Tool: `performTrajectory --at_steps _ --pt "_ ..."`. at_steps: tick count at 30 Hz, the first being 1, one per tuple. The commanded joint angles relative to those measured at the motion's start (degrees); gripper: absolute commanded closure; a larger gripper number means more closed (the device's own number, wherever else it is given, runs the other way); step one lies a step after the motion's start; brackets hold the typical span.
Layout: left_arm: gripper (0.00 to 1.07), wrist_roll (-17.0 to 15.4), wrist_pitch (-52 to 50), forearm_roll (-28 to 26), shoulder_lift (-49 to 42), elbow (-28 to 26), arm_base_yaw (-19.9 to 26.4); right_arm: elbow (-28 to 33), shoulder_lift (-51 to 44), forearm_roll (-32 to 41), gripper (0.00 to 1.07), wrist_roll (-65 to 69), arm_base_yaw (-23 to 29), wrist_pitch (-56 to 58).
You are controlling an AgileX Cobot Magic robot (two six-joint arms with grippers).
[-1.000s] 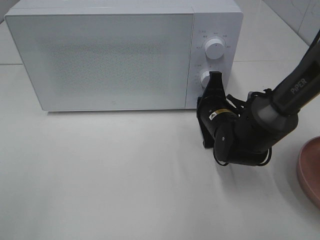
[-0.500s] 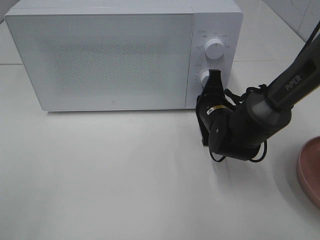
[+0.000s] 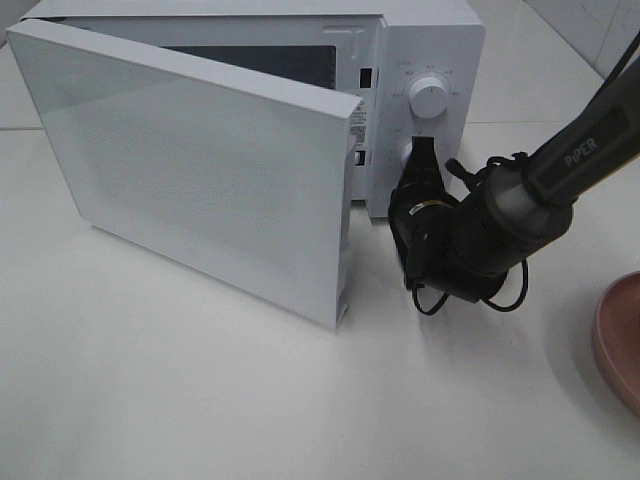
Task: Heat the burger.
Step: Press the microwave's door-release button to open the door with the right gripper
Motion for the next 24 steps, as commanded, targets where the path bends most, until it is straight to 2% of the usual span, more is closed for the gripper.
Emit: performTrajectory --at_steps 1,10,20,24 --pt "0.18 0.0 -0.2 0.2 0.1 0.1 -0.1 -5.2 -0.1 -6.4 1.07 -0.5 -2.5 -7.1" --pt "0.18 0.0 -0.2 0.2 0.1 0.1 -0.1 -1.7 -2.6 -5.8 1.07 0.1 -2.3 -6.8" --pt "0.18 0.0 -0.2 0.2 0.1 0.1 -0.1 -1.4 -3.4 -6.5 1.07 0.9 -1.6 -2.0" --pt "0.18 0.0 -0.2 0.2 0.1 0.1 -0.1 1.6 -4.4 -5.3 1.07 1.1 -0.7 -0.6"
